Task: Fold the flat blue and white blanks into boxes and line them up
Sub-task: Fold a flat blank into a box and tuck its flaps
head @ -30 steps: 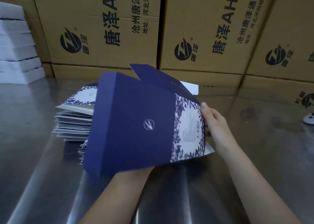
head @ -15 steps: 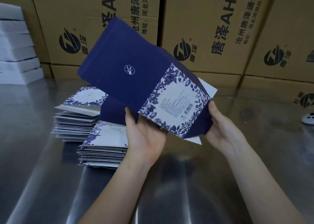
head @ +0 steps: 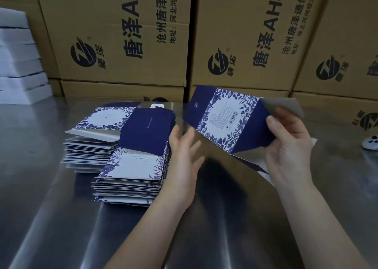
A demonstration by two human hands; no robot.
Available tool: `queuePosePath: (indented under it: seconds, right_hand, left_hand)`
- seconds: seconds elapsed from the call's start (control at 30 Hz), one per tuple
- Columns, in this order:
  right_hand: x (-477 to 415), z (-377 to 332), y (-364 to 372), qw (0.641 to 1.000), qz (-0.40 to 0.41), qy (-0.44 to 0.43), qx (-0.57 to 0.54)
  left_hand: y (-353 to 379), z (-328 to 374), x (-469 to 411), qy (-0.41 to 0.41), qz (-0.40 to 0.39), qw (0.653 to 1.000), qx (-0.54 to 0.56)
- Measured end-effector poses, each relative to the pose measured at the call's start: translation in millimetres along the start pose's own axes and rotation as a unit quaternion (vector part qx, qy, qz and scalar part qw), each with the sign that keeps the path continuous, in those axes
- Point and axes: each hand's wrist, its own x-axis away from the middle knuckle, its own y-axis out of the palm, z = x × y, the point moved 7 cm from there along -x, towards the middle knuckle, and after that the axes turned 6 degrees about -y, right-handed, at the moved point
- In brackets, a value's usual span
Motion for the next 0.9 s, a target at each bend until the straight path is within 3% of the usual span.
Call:
queuePosePath:
  seconds: [0.1, 0.23, 0.43, 0.67, 0.9]
  right_hand:
    - [4.6, -11.6, 10.9, 0.997, -0.027, -0.058, 0.045]
    - [14.5, -10.7, 25.6, 0.991, -0.09, -0.055, 0.084]
    - [25.9, 1.3, 41.6, 0.987, -0.151, 0.051, 0.013]
    - [45.6, 14.1, 66.4, 0.953, -0.268, 0.135, -0.031]
    - [47.1, 9.4, 72.5, 0.942, -0.314, 0.116, -0.006]
  left_hand:
    - [8.3, 0.9, 10.1, 0.077, -0.017, 0.989, -0.126]
    - [28.7, -11.0, 20.3, 0.116, -0.105, 0.952, -0.264]
    - [20.7, -12.1, 16.6, 0.101, -0.076, 0.95, -0.285]
    - [12.9, -8.2, 14.7, 0.119, -0.007, 0.946, -0.3]
    - [14.5, -4.9, 11.0, 0.184, -0.006, 0.923, -0.338]
